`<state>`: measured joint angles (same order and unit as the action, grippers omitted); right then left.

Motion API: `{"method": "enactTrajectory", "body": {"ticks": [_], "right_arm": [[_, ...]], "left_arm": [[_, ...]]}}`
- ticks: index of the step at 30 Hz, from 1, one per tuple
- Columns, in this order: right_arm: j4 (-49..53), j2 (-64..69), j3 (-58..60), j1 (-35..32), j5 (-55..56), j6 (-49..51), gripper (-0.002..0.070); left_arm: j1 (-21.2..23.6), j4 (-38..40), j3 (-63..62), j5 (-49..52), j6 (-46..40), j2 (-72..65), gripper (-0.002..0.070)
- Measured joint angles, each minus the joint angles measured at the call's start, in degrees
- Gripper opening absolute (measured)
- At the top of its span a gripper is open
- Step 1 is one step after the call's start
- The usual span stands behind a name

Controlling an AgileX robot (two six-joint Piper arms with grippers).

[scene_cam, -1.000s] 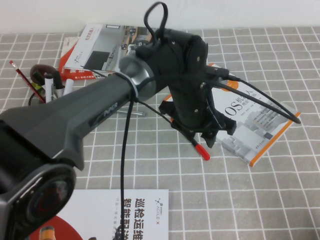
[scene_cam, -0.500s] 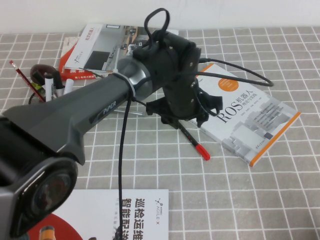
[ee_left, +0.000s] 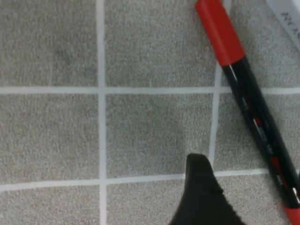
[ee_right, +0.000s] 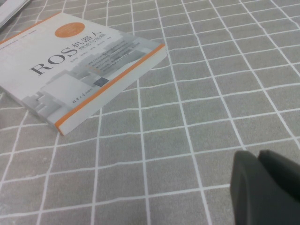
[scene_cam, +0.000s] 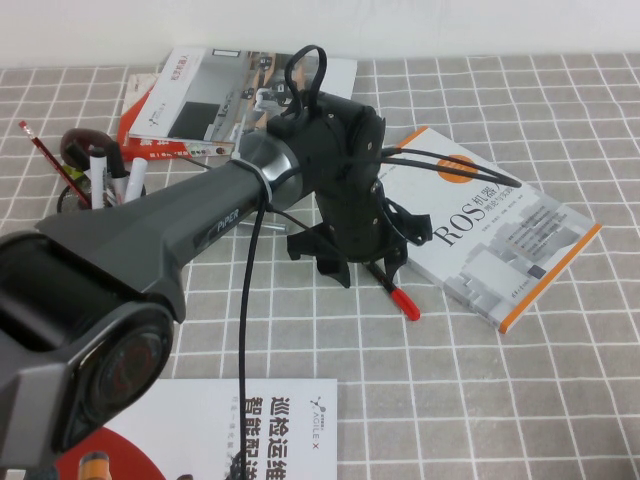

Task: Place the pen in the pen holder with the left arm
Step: Pick up the pen on the table

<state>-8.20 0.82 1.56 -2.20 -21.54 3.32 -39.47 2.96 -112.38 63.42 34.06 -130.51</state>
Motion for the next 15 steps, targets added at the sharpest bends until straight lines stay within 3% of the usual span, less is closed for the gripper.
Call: {"method": "enactTrajectory", "body": {"ticks": [15], "right_arm": [[0.00,0.00,0.00,0.00,0.00,0.00,-0.0015]], "left_arm": [[0.00,-0.12,-0.37,-0.47,0.00,-1.19,0.0368]]}}
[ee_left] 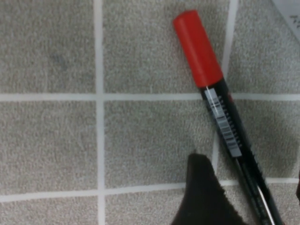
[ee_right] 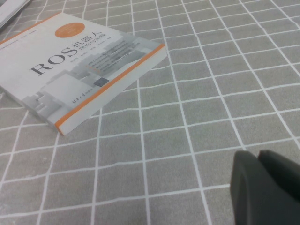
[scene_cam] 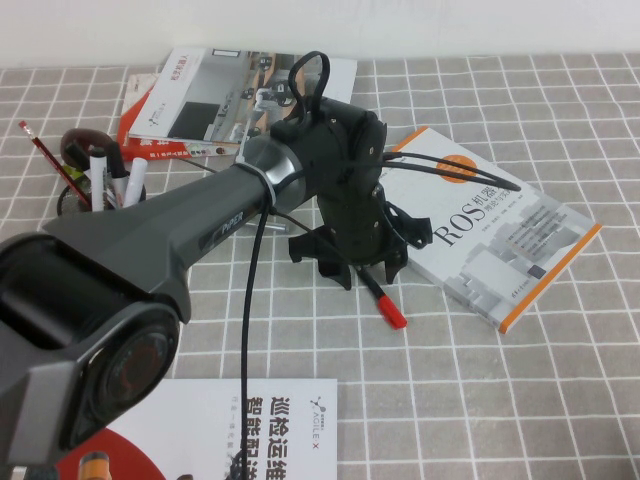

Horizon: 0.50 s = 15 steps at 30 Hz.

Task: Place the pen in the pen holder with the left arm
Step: Pick up the pen on the table

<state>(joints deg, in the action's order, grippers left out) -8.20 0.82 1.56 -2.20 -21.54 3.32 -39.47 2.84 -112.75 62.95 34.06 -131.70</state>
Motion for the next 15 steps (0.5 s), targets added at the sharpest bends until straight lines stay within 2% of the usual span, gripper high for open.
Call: {"method": "enactTrajectory", "body": {"ticks": [5,8,12,15], "right_arm": [[0.00,0.00,0.00,0.00,0.00,0.00,-0.0015],[0.00,0.00,0.00,0.00,0.00,0.00,-0.0015],[0.00,0.00,0.00,0.00,0.00,0.00,-0.0015],[0.00,0.00,0.00,0.00,0.00,0.00,-0.0015]], "left_arm": [[0.00,0.00,-0.14,0.91,-1.54,0.02,0.0342],[0.00,0.00,-0.14,1.96,-3.64,0.02,0.0256],[0.00,0.10,-0.14,2.65,-8.72,0.02,0.0085],[0.00,-0.24,-0.14,3.89,-13.40,0.02,0.0058]]}}
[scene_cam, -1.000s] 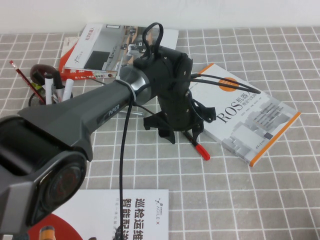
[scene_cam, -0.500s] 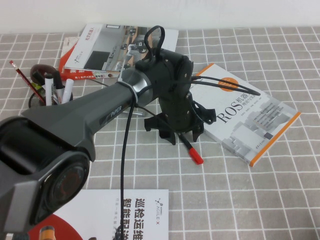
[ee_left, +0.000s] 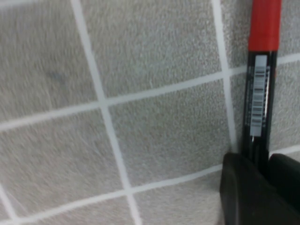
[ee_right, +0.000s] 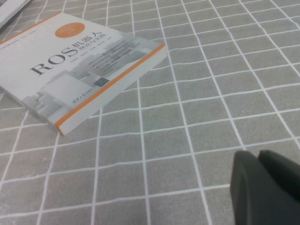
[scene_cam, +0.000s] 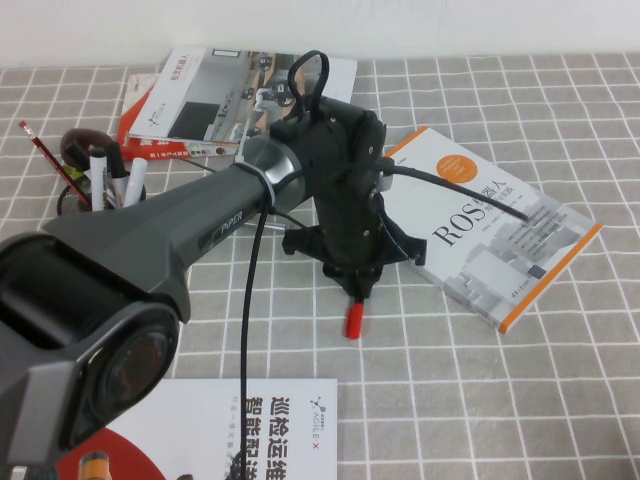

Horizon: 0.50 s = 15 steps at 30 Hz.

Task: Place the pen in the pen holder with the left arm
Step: Pick up the pen on the table

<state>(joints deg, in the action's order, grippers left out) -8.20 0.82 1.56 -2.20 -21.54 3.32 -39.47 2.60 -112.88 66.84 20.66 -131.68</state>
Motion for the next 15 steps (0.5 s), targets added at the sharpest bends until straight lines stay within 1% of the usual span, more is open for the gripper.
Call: {"method": "enactTrajectory", "body": {"ticks": [8,15], "right_arm": [[0.00,0.00,0.00,0.00,0.00,0.00,-0.0015],[0.00,0.00,0.00,0.00,0.00,0.00,-0.0015]], "left_arm": [[0.00,-1.75,-0.04,1.43,-8.36,0.00,0.0058],[0.00,-3.83,-0.04,2.70,-13.29,0.34,0.0058]]}}
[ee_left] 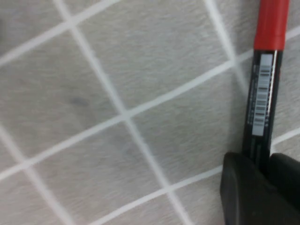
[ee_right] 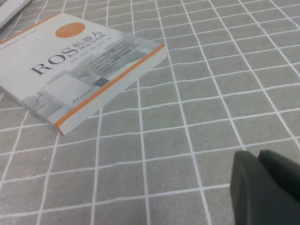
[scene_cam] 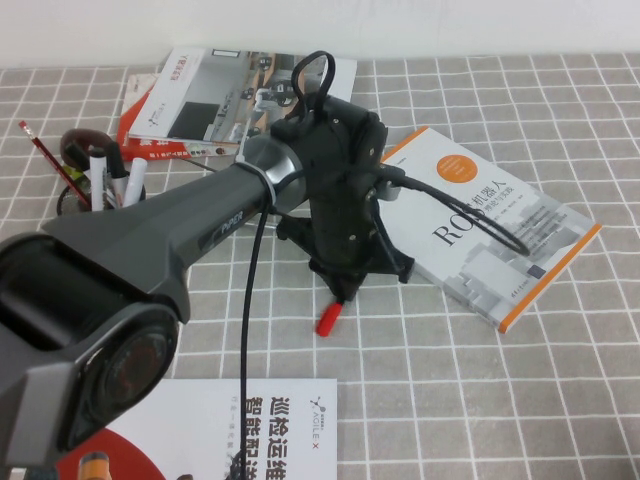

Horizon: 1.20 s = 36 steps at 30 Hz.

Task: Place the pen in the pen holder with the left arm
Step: Pick up the pen on the table, then place the pen onto the pen holder

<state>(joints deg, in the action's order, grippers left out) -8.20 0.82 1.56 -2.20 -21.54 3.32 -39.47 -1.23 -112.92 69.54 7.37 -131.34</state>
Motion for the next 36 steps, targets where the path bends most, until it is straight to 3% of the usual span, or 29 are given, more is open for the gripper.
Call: {"method": "enactTrajectory", "body": {"ticks": [14,30,36], "right_arm": [[0.00,0.00,0.00,0.00,0.00,0.00,-0.0015],[0.00,0.00,0.00,0.00,0.00,0.00,-0.0015],[0.00,0.00,0.00,0.00,0.00,0.00,-0.0015]], "left_arm": [[0.00,-7.96,0.00,1.13,-5.42,16.39,0.0056],[0.00,-8.57,0.29,2.39,-7.37,35.07,0.0056],[0.00,-9.47,9.17,-1.66,-7.79,41.37,0.0056]]}}
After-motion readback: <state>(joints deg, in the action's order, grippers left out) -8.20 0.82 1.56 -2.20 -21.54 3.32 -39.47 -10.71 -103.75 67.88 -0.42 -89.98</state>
